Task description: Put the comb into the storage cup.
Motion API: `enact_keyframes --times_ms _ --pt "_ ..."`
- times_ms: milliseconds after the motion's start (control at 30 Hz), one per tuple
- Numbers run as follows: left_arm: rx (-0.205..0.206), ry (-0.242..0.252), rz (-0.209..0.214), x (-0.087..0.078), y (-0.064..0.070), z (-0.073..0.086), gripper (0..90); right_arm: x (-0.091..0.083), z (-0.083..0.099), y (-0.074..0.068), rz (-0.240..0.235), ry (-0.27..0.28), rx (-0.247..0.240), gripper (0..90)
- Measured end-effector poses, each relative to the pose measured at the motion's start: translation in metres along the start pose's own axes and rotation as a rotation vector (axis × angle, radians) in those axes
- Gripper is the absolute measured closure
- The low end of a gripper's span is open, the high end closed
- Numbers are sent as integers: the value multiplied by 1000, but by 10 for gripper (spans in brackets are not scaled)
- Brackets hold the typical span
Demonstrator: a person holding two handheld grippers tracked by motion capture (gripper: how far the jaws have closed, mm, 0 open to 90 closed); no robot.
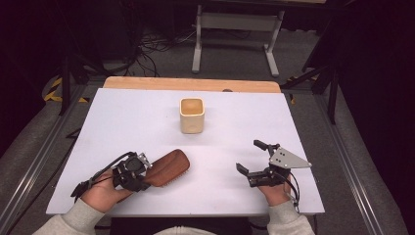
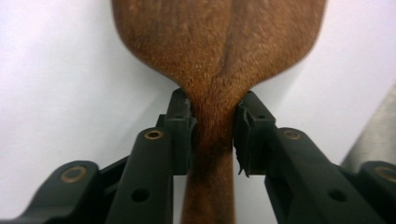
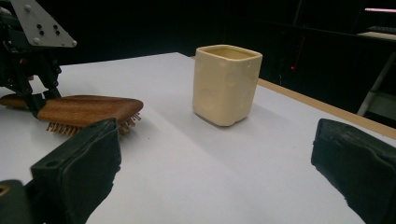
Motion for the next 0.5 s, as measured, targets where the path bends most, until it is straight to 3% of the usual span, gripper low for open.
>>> enact_keyframes --times_ms 200,267,367,500 --pt "-6 -3 -9 0 2 0 724 0 0 0 -1 -2 -2 22" --pt "12 -13 -18 -1 3 0 726 0 0 -1 -2 -4 1 22" --pt "1 2 -10 -1 3 1 727 0 0 -1 -2 -3 -3 22" --pt "22 45 -26 -3 4 5 728 0 0 0 0 -5 0 22"
Point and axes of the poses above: each handheld gripper's, and its own axes: x roughly forward along the jaws, z roughly out of its underside, y roughly to its right, the point moved 1 cm from there along x, roughly forward along the jaws, and after that the axes turned 5 degrees about -z, right-handed, at the moved point
